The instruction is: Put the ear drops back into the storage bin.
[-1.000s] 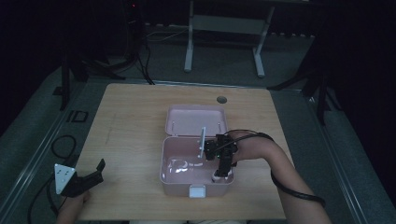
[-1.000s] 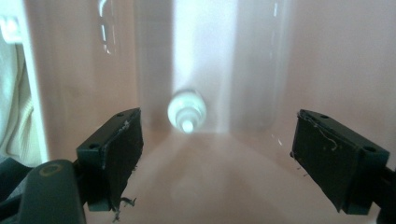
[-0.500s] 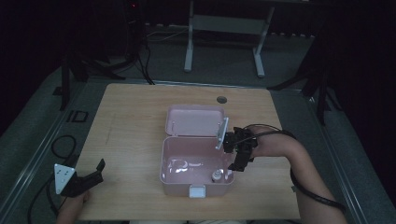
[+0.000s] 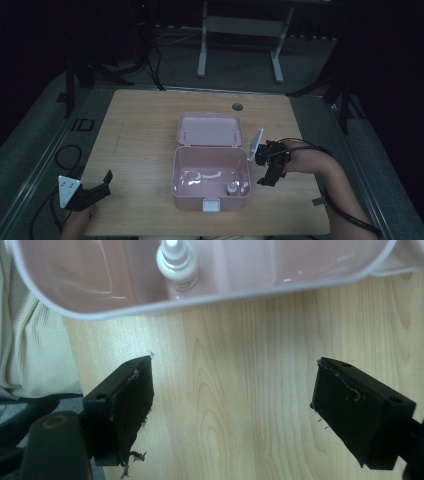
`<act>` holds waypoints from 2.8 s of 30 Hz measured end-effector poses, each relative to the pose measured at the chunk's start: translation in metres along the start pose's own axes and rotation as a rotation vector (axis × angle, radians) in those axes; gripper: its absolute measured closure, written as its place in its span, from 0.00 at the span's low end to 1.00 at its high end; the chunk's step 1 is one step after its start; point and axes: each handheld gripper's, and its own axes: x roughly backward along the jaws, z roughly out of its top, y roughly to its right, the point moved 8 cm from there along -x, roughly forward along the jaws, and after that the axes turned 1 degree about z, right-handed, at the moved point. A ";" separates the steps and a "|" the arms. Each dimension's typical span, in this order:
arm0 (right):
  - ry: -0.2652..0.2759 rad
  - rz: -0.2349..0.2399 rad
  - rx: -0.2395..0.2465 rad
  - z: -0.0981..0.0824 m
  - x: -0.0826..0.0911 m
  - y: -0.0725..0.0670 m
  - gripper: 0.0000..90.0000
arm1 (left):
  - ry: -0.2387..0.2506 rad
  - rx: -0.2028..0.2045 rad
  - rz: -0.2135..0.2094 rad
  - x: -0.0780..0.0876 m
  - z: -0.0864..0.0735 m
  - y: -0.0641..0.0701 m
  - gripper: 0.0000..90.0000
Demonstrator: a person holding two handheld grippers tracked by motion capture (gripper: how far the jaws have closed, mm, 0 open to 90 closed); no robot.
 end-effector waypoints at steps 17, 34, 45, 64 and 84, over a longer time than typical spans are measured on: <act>0.071 -0.019 -0.157 -0.053 -0.048 0.010 0.18 | 0.000 -0.002 0.001 0.000 0.000 0.000 0.01; 0.225 -0.109 -0.296 -0.088 -0.078 0.014 0.18 | 0.001 -0.003 0.002 0.000 0.000 0.000 0.01; 0.334 -0.214 -0.405 -0.104 -0.089 0.019 0.17 | 0.003 0.001 0.004 0.000 0.000 0.000 0.01; 0.553 -0.416 -0.675 -0.123 -0.097 0.032 0.16 | 0.003 -0.002 0.005 0.000 0.000 0.000 0.01; 0.676 -0.624 -0.882 -0.149 -0.097 0.044 0.15 | 0.001 0.000 0.005 0.000 0.000 0.000 0.01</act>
